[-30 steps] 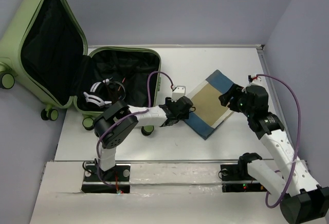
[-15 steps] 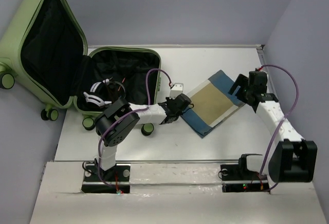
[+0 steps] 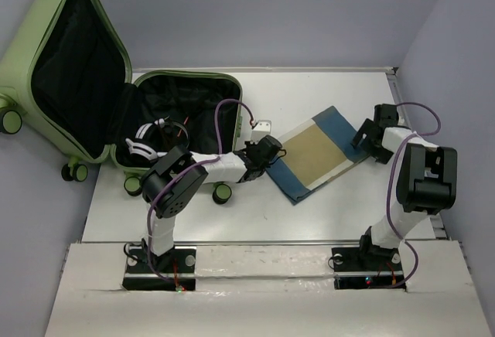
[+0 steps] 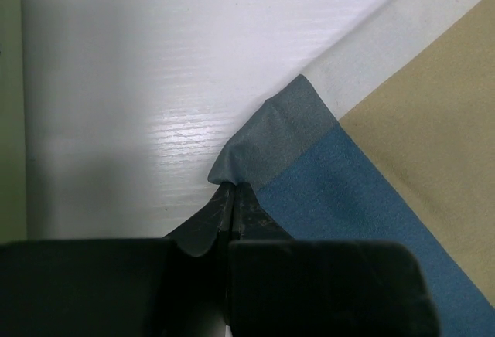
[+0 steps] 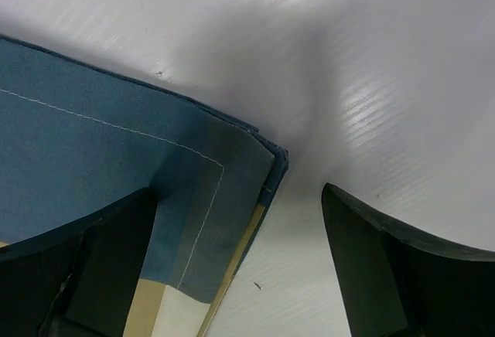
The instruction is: Pack the luggage
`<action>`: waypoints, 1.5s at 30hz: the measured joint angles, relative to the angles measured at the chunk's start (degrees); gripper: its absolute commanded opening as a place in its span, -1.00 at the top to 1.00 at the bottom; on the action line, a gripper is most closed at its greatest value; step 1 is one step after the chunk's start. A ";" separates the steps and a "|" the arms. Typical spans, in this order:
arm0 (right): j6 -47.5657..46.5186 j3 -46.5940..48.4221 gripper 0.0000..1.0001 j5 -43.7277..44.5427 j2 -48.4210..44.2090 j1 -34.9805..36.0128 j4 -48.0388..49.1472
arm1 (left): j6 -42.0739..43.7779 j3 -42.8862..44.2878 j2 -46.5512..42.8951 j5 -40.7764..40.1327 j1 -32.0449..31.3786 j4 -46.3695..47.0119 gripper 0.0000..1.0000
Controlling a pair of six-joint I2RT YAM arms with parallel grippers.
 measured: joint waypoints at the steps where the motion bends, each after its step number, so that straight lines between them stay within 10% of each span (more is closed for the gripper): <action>1: 0.02 0.13 -0.81 -0.09 0.59 -0.07 0.07 | 0.13 -0.11 -0.04 0.22 0.11 0.35 0.88; 6: -0.07 3.13 -0.26 -2.82 3.82 -0.42 0.09 | 0.61 -0.96 -1.07 1.88 0.68 1.77 0.89; 8: 0.04 4.26 0.38 -4.74 4.96 -0.61 0.87 | 0.79 -0.96 -1.49 2.29 0.70 2.19 0.89; 13: 1.29 4.42 0.86 -11.41 6.34 -1.38 5.31 | 1.20 -1.01 -3.17 3.78 0.70 2.97 0.88; 32: 5.31 -13.05 0.86 -24.63 -24.83 -1.11 13.99 | 2.45 3.72 -13.38 10.08 -0.07 3.02 0.89; 45: 9.22 8.24 0.86 -24.13 -27.04 16.70 8.68 | 6.14 27.21 -21.46 13.18 9.70 -8.81 0.89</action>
